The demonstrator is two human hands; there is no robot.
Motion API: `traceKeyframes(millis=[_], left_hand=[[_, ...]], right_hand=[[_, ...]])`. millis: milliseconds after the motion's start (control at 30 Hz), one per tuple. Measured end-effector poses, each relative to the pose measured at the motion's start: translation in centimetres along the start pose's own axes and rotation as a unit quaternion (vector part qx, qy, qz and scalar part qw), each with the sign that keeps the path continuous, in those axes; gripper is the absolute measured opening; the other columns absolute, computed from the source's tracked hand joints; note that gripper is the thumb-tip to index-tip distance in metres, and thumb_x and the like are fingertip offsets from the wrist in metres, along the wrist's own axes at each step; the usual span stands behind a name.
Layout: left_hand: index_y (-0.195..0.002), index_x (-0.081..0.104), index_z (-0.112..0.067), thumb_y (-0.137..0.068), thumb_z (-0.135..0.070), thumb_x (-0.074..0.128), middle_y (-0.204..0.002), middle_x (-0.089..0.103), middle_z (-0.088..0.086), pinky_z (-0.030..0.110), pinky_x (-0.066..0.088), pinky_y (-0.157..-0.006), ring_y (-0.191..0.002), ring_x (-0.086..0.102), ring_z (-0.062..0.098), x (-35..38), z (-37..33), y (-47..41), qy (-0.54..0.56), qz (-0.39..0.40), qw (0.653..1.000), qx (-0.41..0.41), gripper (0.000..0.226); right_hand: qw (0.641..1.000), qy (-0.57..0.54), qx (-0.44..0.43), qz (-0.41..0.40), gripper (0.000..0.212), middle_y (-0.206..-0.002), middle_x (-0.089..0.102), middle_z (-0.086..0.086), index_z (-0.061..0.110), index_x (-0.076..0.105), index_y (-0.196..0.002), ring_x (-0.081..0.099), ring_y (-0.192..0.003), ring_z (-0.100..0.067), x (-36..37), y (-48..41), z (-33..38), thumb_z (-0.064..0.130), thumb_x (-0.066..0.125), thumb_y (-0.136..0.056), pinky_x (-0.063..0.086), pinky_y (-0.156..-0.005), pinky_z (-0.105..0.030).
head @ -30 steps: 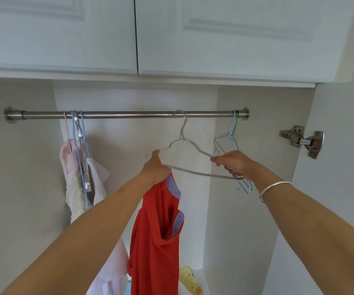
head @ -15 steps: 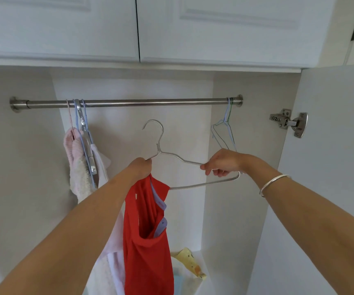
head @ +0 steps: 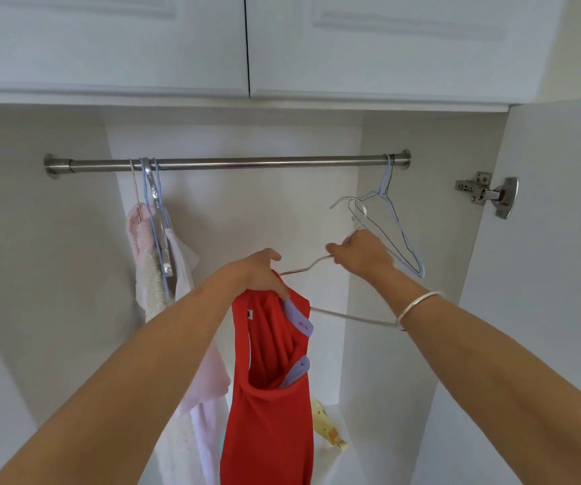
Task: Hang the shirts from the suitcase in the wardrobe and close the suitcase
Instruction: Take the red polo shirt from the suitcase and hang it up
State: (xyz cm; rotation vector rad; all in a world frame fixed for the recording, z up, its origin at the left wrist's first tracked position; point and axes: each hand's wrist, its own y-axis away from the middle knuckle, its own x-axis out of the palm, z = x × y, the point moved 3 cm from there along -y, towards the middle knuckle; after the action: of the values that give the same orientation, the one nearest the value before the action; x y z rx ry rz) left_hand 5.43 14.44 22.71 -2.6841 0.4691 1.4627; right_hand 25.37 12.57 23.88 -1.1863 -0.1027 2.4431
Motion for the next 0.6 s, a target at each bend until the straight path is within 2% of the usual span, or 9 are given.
traceKeyframes(millis=[67,133,233,333,433,500,600], left_hand=[[-0.131,0.057,-0.013,-0.075,-0.015,0.077,-0.132,0.055,0.007,0.034,0.048,-0.099,-0.118,0.055,0.026,-0.8,2.2,0.0,-0.030,-0.021,0.999,-0.024,0.060],[-0.116,0.066,-0.002,-0.078,-0.015,0.073,-0.121,0.065,0.014,0.036,0.050,-0.096,-0.110,0.061,0.030,-1.4,4.4,-0.3,-0.044,-0.066,0.995,-0.059,0.040],[-0.112,0.064,0.003,-0.079,-0.025,0.074,-0.116,0.065,0.015,0.035,0.051,-0.091,-0.107,0.062,0.032,-2.2,7.0,-0.1,-0.044,-0.113,0.985,-0.123,0.044],[-0.112,0.061,0.001,-0.085,-0.027,0.066,-0.116,0.064,0.018,0.034,0.049,-0.085,-0.107,0.062,0.033,-2.9,7.8,0.1,-0.027,-0.164,0.974,-0.152,0.039],[-0.114,0.061,0.001,-0.089,-0.029,0.058,-0.120,0.062,0.021,0.035,0.047,-0.089,-0.112,0.059,0.037,-2.9,7.2,0.0,0.001,-0.212,0.966,-0.147,0.039],[-0.113,0.062,0.002,-0.091,-0.031,0.054,-0.121,0.063,0.022,0.035,0.046,-0.090,-0.112,0.059,0.038,-2.6,6.0,0.0,0.013,-0.225,0.966,-0.128,0.040],[-0.108,0.064,0.002,-0.092,-0.032,0.049,-0.116,0.064,0.022,0.035,0.046,-0.085,-0.109,0.059,0.039,-1.8,4.0,0.0,0.026,-0.220,0.971,-0.088,0.040]], right_hand=[[0.999,0.001,0.027,-0.018,0.035,-0.088,0.069,-0.009,0.009,0.070,-0.089,0.065,-0.085,-0.030,-1.4,-0.3,-1.4,0.039,0.056,-0.077,0.049,-0.072,-0.032],[0.998,-0.005,0.047,-0.044,0.030,-0.083,0.066,-0.008,0.007,0.069,-0.089,0.061,-0.079,-0.029,-2.9,-0.5,-2.7,0.032,0.057,-0.079,0.043,-0.066,-0.029],[0.998,-0.016,0.042,-0.053,0.029,-0.065,0.058,-0.002,0.001,0.071,-0.088,0.056,-0.070,-0.026,-4.0,-0.6,-3.4,0.027,0.059,-0.081,0.040,-0.063,-0.028],[0.999,-0.002,0.033,-0.025,0.027,-0.062,0.057,-0.002,0.000,0.069,-0.082,0.055,-0.068,-0.025,-4.0,-0.2,-2.9,0.025,0.059,-0.079,0.041,-0.061,-0.027],[1.000,-0.001,0.019,0.023,0.022,-0.058,0.057,-0.001,0.007,0.067,-0.066,0.056,-0.066,-0.023,-2.9,0.5,-1.9,0.024,0.059,-0.078,0.043,-0.064,-0.027],[0.999,-0.030,0.004,0.045,0.029,-0.054,0.054,0.001,0.013,0.062,-0.054,0.051,-0.059,-0.019,-1.7,1.3,-0.9,0.023,0.059,-0.081,0.038,-0.056,-0.025],[0.988,-0.126,0.026,0.088,0.034,-0.044,0.051,0.007,0.011,0.062,-0.060,0.039,-0.050,-0.013,0.5,2.8,1.1,0.027,0.055,-0.089,0.028,-0.046,-0.023]])
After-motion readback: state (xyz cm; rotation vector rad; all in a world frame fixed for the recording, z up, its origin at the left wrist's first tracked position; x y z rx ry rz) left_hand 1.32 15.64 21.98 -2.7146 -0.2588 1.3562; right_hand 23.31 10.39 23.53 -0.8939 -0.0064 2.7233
